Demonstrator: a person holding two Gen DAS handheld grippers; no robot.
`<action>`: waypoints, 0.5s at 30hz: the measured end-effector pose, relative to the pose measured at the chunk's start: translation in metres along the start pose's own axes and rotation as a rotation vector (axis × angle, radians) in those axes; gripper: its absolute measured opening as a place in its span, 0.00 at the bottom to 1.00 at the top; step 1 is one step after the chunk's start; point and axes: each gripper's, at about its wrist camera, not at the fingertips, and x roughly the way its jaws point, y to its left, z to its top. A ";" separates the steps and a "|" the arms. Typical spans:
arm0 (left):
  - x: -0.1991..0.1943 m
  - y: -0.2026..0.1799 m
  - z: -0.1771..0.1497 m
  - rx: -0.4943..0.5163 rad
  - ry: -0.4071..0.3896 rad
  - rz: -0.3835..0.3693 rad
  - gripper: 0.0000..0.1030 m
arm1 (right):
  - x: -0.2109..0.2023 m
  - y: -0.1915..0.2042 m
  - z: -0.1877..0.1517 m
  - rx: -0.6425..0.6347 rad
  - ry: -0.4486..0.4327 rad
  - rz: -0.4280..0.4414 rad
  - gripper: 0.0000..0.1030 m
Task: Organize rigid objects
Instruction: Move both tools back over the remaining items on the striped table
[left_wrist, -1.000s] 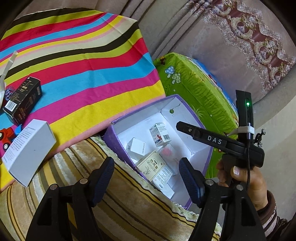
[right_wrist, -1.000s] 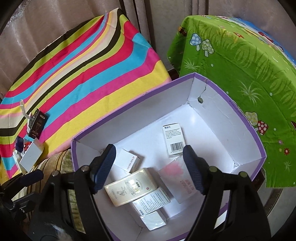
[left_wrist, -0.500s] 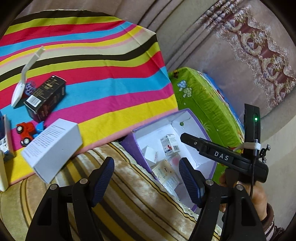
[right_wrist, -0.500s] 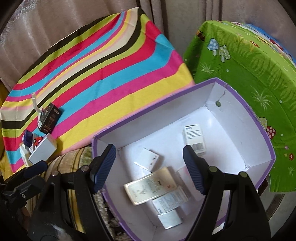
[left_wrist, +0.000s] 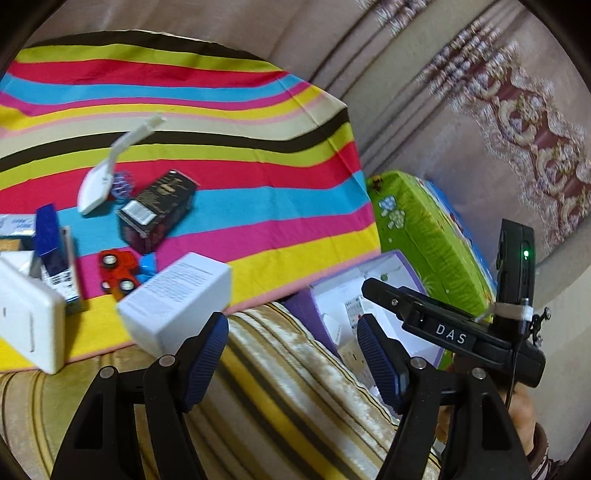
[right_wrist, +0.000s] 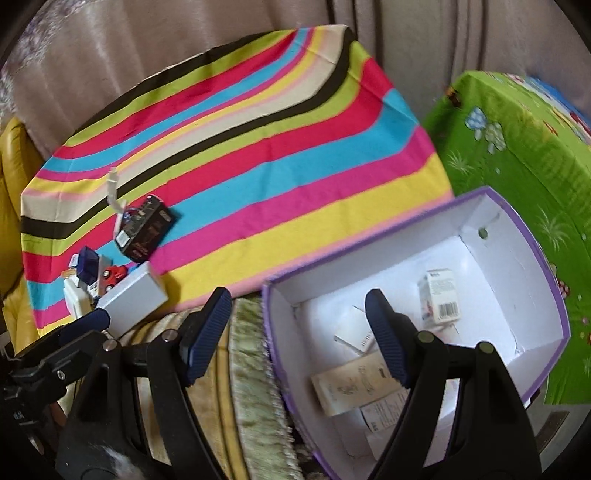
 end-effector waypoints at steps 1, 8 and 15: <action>-0.002 0.003 0.000 -0.008 -0.005 0.001 0.71 | 0.000 0.002 0.001 -0.008 -0.003 -0.003 0.75; -0.021 0.031 -0.004 -0.086 -0.041 0.011 0.71 | 0.008 0.024 -0.001 -0.016 0.003 0.042 0.76; -0.044 0.059 -0.014 -0.161 -0.077 0.050 0.71 | 0.013 0.049 -0.004 -0.038 0.013 0.106 0.76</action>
